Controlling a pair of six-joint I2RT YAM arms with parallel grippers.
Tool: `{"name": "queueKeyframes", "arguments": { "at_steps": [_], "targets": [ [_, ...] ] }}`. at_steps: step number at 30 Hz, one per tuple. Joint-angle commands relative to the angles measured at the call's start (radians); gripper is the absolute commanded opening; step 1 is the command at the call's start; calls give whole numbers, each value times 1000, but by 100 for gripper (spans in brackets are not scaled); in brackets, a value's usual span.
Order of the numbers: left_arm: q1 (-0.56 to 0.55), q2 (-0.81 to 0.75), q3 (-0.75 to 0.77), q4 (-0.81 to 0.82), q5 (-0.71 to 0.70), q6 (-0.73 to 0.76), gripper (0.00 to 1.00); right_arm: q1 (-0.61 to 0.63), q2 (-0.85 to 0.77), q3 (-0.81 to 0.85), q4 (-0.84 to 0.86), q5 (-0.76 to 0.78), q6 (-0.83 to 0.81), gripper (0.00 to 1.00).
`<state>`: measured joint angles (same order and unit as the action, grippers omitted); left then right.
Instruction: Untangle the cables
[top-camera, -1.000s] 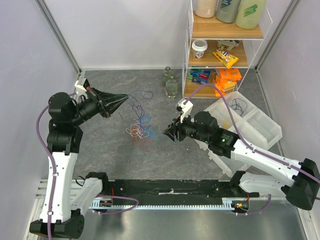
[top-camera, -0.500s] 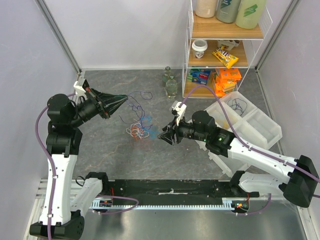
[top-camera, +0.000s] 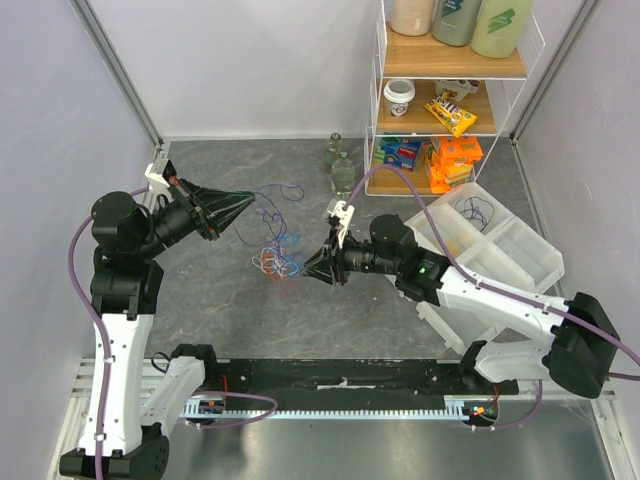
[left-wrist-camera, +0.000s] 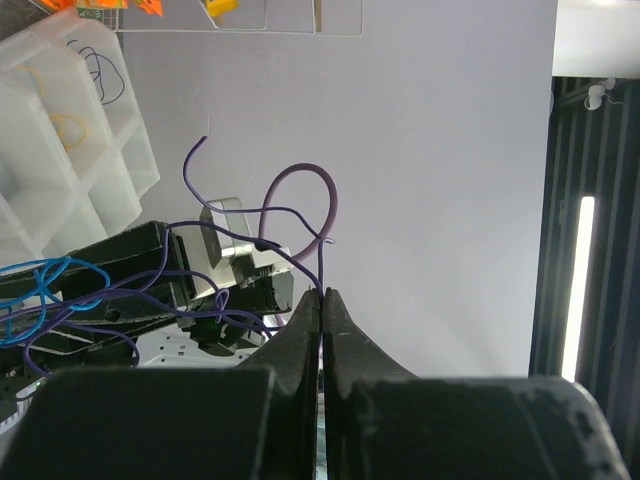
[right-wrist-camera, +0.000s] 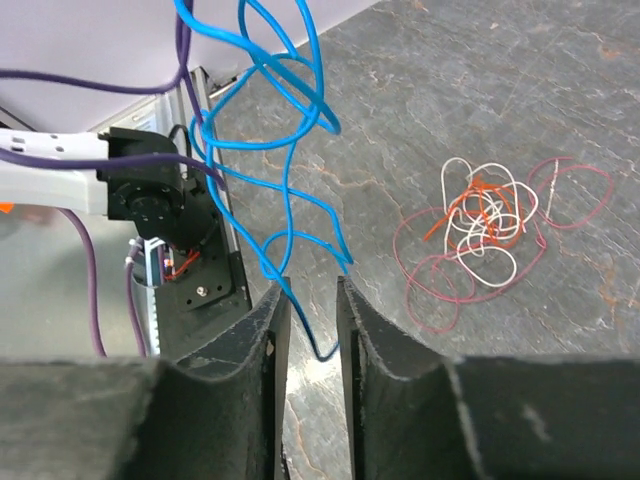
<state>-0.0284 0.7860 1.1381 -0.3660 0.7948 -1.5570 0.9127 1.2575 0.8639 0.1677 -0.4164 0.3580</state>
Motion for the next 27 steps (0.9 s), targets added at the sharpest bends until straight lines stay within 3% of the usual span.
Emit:
{"name": "queueKeyframes", "arguments": {
  "at_steps": [1,6,9,11,16,20,27],
  "targets": [
    [-1,-4,23,6,15,0,2,9,26,63,79,-50,18,26],
    [-1,5,37,-5,1,38,2,11,-24,37,12,10,13,0],
    [-1,21,125,-89,-69,156,2,9,-85,18,-100,167,4,0],
    [-1,50,262,-280,-179,320,2,9,-144,12,-231,359,25,0],
    [-1,68,538,-612,-690,581,2,2,-280,46,-544,906,128,0],
    [1,50,656,-706,-980,679,2,-27,-313,174,-833,1259,188,0],
    [-1,56,755,-738,-1170,856,2,-67,-374,446,-1047,1662,184,0]
  ]
}}
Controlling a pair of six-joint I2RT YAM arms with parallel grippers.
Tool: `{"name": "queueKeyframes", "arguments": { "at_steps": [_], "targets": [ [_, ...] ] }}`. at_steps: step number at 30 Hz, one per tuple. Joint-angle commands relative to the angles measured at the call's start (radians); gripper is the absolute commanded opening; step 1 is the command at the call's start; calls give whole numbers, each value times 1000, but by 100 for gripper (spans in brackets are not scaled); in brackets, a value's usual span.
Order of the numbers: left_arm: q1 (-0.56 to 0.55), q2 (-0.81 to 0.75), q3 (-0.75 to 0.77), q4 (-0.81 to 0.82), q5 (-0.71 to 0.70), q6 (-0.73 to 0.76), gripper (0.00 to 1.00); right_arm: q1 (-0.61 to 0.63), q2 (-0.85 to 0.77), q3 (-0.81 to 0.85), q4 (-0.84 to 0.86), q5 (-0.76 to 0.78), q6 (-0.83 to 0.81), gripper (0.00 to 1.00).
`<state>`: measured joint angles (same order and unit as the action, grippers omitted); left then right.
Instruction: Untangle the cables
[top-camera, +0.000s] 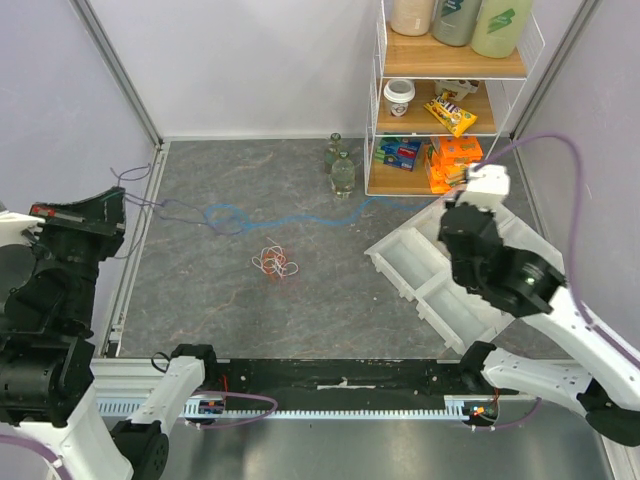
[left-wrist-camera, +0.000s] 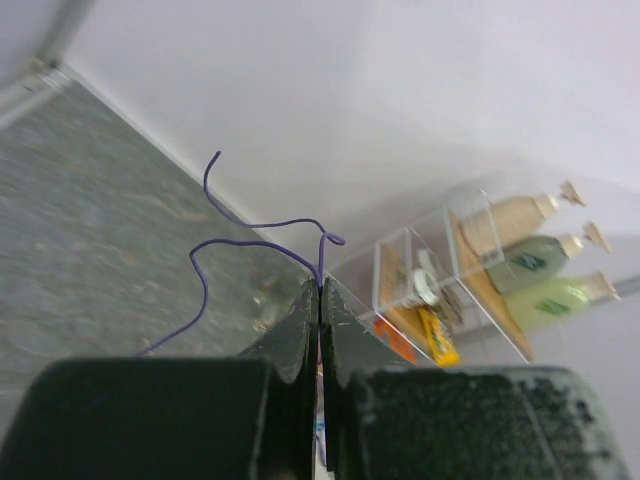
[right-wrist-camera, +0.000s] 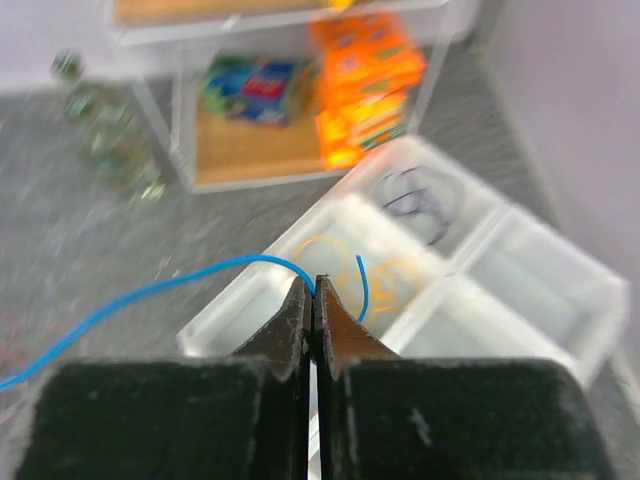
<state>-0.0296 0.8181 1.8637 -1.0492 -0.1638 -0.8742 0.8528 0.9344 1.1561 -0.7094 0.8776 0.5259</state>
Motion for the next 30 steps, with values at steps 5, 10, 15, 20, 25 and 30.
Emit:
{"name": "queueKeyframes", "arguments": {
  "at_steps": [5,10,15,20,25,30],
  "targets": [
    [0,18,38,-52,-319,253,1,-9,-49,341,-177,552,-84,0],
    [0,10,9,-43,-339,277,2,-8,-60,481,-73,583,-228,0],
    [0,3,-18,-43,-401,307,2,-9,-69,619,0,687,-329,0],
    [-1,-8,-44,-26,-460,340,1,-8,-117,648,239,704,-605,0],
    [-1,-14,-70,-12,-450,346,2,-9,-151,591,536,627,-892,0],
    [-1,-26,-90,-12,-476,371,2,-8,-177,590,847,601,-1179,0]
  ]
}}
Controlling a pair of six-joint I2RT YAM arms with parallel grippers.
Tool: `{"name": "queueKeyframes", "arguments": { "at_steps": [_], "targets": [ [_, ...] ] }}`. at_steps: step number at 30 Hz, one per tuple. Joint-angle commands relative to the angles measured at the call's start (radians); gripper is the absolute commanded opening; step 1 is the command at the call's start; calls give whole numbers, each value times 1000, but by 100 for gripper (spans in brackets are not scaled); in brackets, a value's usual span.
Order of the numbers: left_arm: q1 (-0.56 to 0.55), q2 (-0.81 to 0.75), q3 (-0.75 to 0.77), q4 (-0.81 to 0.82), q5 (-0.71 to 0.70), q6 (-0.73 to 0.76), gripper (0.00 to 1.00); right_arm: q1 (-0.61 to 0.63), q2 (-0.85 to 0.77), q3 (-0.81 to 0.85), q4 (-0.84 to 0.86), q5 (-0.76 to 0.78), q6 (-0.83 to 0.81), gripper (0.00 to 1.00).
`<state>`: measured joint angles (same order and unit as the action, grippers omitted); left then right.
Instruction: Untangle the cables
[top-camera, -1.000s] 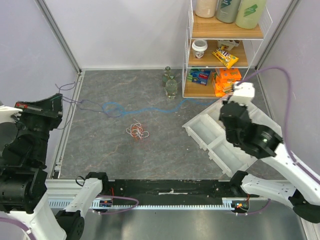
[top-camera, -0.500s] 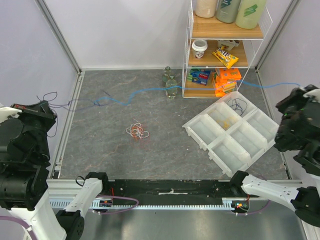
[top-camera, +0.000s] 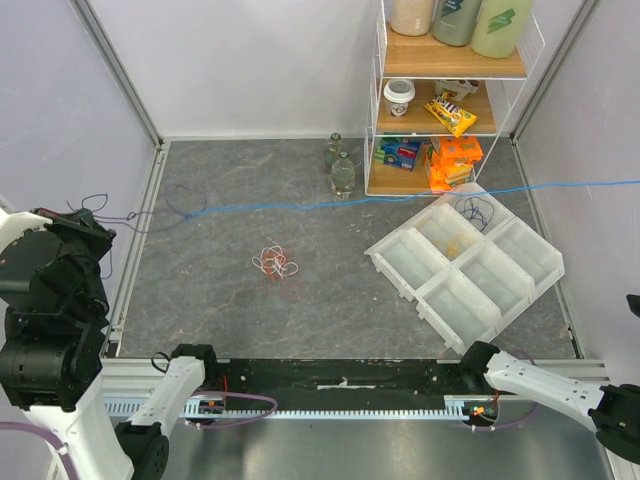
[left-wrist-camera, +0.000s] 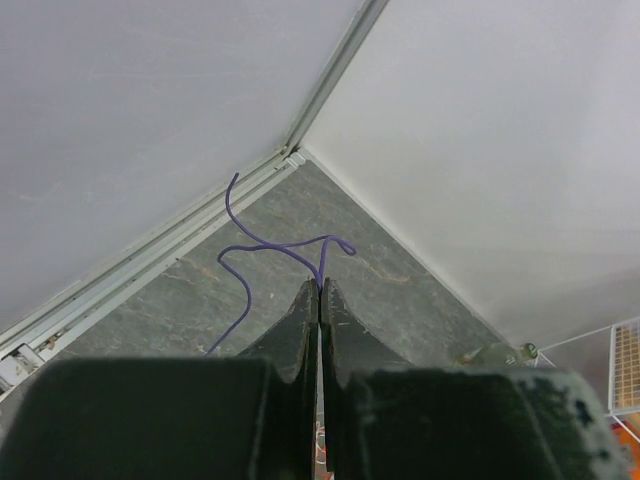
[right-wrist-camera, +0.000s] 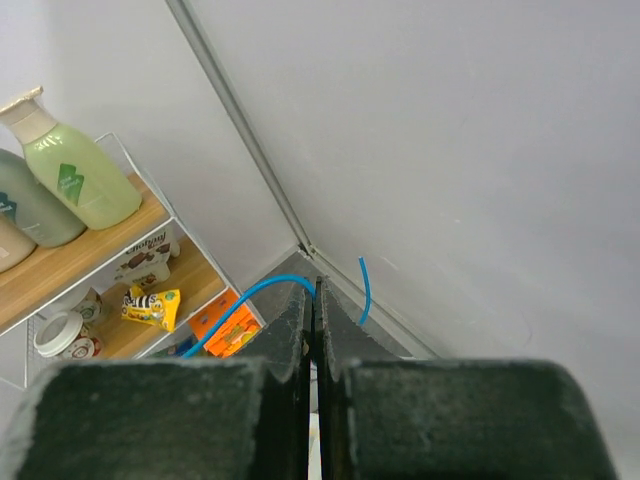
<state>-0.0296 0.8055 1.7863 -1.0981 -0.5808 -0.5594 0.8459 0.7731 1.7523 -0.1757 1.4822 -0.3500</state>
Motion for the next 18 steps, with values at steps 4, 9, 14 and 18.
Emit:
{"name": "queueKeyframes", "arguments": {
  "at_steps": [4,9,14,18],
  "targets": [
    [-1,-20,-30,37,-82,67,2,5,-5,16,402,-26,-426,0],
    [0,-31,-48,37,-93,79,2,28,9,67,622,-43,-655,0],
    [0,-29,-87,37,51,-2,2,56,51,90,41,-95,-76,0],
    [2,-5,-126,37,249,-86,1,70,64,29,-27,-155,67,0]
  ]
}}
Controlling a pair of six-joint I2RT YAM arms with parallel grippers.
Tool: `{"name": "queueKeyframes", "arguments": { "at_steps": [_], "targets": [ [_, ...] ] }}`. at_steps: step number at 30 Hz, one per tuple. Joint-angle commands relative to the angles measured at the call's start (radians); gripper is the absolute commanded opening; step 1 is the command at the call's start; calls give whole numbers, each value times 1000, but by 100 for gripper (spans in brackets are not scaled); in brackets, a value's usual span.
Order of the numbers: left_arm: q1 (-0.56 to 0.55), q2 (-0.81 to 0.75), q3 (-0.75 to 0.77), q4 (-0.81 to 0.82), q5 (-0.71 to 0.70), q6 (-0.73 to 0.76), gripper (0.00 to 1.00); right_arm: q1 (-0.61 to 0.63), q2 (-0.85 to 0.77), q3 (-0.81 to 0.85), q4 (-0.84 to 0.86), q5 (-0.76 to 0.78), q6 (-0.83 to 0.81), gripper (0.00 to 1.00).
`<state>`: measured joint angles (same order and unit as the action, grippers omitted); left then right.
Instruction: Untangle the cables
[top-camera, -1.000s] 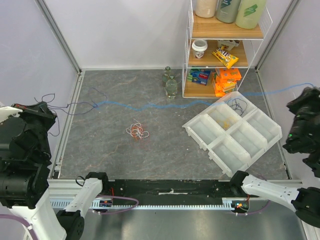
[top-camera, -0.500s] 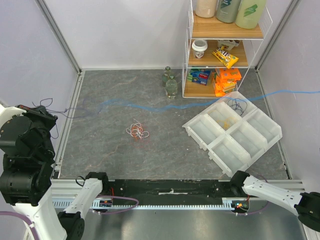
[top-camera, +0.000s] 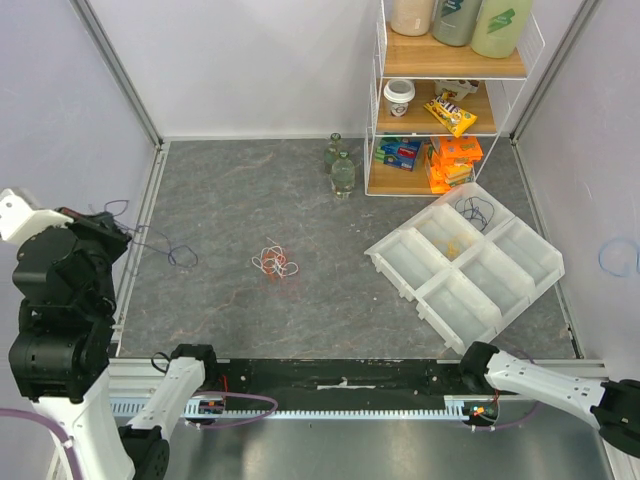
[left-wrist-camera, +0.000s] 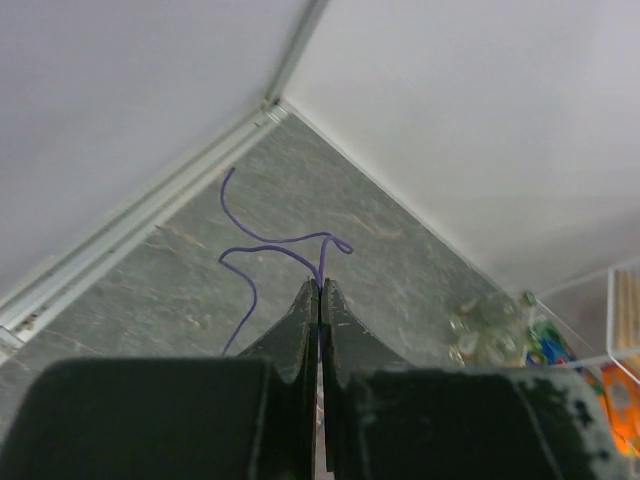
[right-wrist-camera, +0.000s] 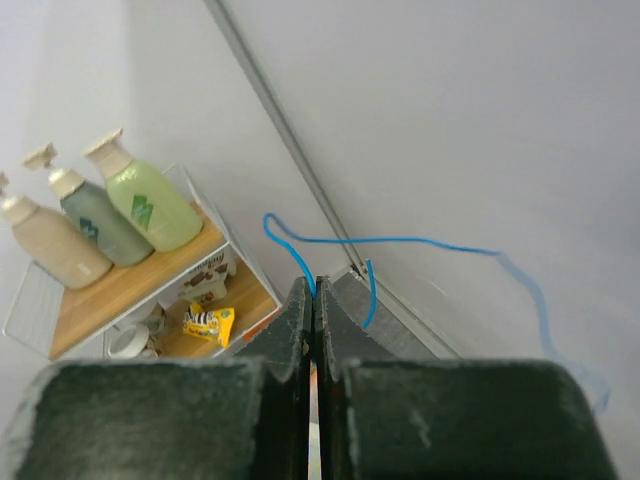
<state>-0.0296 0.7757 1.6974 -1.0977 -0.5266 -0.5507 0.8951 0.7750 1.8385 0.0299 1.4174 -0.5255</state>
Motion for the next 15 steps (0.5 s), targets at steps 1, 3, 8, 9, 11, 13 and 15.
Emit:
{"name": "queueKeyframes", "arguments": {
  "at_steps": [1,3,8,9,11,13,15],
  "targets": [
    [-1,28,-48,33,241,-107,2,25,66,-71,-252,-109,269,0],
    [0,24,-86,39,325,-146,2,28,85,-79,-329,-144,333,0],
    [0,4,-185,110,522,-176,2,28,162,-99,-488,-239,458,0],
    [0,7,-195,122,580,-179,2,28,168,-114,-499,-247,467,0],
    [-1,25,-206,133,638,-192,2,30,173,-151,-515,-261,502,0],
    [-1,45,-208,134,686,-198,2,28,167,-200,-515,-276,550,0],
    [0,57,-206,139,723,-199,2,30,162,-240,-536,-316,610,0]
  ]
}}
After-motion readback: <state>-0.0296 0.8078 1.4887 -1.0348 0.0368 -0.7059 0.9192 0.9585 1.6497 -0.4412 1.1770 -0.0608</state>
